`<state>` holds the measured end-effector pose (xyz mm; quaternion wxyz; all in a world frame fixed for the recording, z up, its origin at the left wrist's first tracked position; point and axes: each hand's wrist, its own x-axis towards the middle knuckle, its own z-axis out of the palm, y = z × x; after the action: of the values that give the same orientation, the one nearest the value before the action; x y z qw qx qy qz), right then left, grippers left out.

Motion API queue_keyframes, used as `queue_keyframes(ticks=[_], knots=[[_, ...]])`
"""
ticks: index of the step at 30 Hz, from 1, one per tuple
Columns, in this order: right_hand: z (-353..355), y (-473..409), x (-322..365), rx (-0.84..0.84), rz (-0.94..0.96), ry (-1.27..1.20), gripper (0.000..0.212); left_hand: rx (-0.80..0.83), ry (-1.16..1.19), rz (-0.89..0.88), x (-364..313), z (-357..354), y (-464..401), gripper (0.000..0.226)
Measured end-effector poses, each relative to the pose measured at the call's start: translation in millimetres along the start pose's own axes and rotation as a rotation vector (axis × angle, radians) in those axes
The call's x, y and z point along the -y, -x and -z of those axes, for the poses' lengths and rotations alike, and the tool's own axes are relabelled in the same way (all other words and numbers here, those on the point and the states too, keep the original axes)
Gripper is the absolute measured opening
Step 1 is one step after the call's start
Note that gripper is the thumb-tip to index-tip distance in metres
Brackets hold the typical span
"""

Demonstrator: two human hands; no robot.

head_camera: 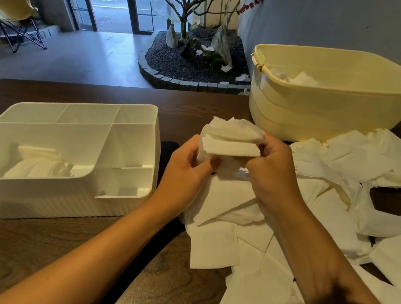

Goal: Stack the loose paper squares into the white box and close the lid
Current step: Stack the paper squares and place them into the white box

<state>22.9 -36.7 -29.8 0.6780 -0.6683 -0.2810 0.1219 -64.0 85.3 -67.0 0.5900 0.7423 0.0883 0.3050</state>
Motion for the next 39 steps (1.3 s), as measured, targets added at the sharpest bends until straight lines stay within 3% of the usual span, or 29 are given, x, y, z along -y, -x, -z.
queue_keyframes(ticks=[7, 12, 19, 27, 32, 36, 39], knots=[[8.7, -2.9, 7.4, -0.074, 0.086, -0.149, 0.025, -0.234, -0.213, -0.143, -10.9, 4.3, -3.2, 0.017], [8.6, -0.4, 9.0, -0.049, 0.186, -0.150, 0.042, -0.221, -0.349, -0.224, -28.0, 4.8, 2.1, 0.018], [6.2, 9.4, 18.1, 0.082, 0.273, 0.012, 0.038, -0.178, -0.521, -0.226, -60.5, 30.7, 24.5, 0.043], [-34.4, 34.4, 33.4, 0.360, 0.223, 0.309, 0.036, -0.176, -0.513, -0.157, -68.5, 84.3, 77.9, 0.044], [-66.6, 76.0, 22.6, 0.322, 0.144, 0.254, 0.038, -0.266, -0.341, -0.119, -55.8, 98.7, 111.7, 0.047], [-91.3, 104.8, -10.0, 0.201, 0.004, 0.263, 0.037, -0.360, -0.111, 0.046, -43.0, 90.9, 133.9, 0.046], [-95.0, 111.2, -11.5, 0.164, -0.018, 0.251, 0.046, -0.313, -0.083, 0.177, -31.6, 93.6, 132.5, 0.040]])
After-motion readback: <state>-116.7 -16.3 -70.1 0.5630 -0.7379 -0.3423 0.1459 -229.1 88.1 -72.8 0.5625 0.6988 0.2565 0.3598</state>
